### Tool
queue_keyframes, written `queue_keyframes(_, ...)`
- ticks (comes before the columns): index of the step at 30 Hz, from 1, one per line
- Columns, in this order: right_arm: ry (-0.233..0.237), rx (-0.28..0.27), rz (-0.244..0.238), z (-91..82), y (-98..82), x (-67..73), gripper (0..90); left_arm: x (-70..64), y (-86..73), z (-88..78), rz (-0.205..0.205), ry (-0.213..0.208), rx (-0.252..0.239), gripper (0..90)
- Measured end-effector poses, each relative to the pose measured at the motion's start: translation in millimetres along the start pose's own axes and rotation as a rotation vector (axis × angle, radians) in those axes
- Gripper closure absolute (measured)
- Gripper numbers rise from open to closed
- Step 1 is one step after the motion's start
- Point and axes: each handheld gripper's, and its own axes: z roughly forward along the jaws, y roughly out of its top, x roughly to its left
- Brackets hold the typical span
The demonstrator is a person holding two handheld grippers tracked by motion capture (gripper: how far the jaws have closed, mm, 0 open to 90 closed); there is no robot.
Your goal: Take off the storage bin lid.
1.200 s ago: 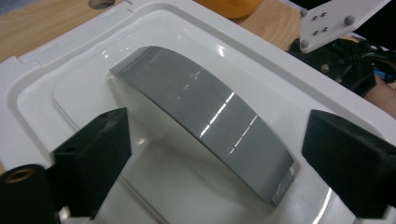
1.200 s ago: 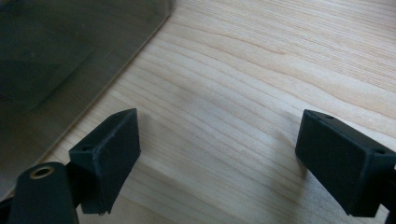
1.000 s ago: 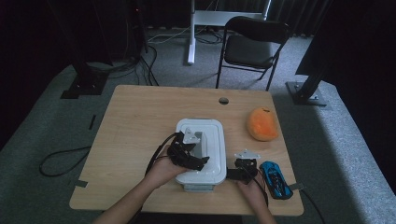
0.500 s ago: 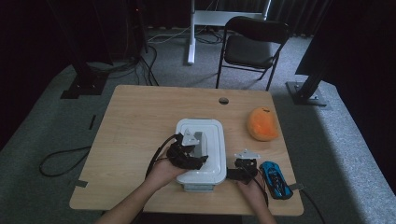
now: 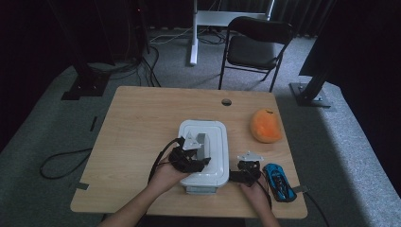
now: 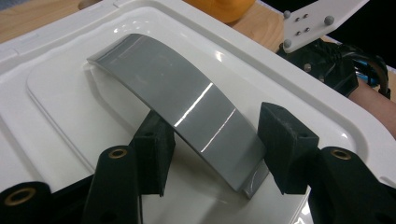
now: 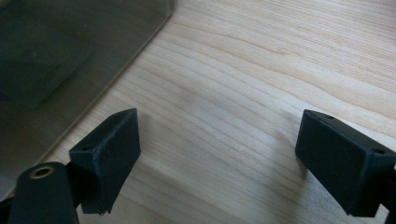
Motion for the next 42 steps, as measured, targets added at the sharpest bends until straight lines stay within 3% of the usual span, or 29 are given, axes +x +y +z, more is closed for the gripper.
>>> queue_keyframes(11,0.000,0.000,0.000,0.0,0.0,0.0,13.1,2.1,-0.4,-2.3,-0.013,-0.020,-0.003,49.9)
queue_keyframes(16,0.001,0.001,-0.001,0.0,0.0,0.0,13.1,0.2,1.0,-4.9,0.003,-0.014,-0.007,50.0)
queue_keyframes(31,0.000,-0.001,-0.003,0.1,0.0,-0.1,13.1,6.8,6.3,-22.9,-0.007,-0.003,-0.041,51.0)
queue_keyframes(42,0.001,-0.001,-0.003,0.1,0.0,-0.1,13.1,8.9,6.8,-33.0,0.025,-0.001,-0.059,51.1)
